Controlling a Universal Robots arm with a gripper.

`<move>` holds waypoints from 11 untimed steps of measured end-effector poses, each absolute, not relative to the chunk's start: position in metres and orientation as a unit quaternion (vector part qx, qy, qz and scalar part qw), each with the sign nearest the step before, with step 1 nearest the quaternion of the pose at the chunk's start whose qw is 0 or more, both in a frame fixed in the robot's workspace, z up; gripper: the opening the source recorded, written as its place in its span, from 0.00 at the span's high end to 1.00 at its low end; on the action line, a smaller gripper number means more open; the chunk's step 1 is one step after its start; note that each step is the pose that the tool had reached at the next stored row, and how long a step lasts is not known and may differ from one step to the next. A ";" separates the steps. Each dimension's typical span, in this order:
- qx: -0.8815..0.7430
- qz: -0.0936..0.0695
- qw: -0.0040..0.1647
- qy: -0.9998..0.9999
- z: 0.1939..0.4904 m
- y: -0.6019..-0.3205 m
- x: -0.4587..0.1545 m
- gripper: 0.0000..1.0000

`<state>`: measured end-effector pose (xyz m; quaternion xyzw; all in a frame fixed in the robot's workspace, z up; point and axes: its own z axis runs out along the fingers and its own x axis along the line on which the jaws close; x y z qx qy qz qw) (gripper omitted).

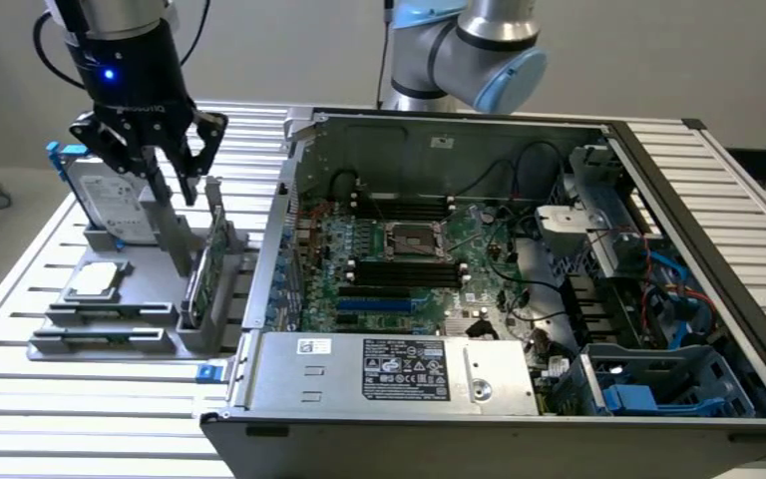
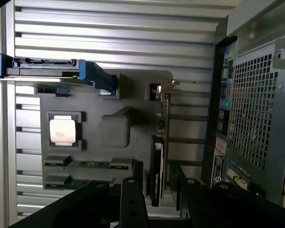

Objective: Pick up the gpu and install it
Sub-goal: 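Pick up the gpu and move the gpu toward the slot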

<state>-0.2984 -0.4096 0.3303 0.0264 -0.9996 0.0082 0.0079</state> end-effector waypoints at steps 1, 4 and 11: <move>0.026 0.008 0.008 -1.000 0.329 -0.411 -0.298 0.64; 0.025 0.008 0.008 -1.000 0.323 -0.416 -0.298 0.64; 0.024 0.008 0.007 -1.000 0.310 -0.421 -0.296 0.64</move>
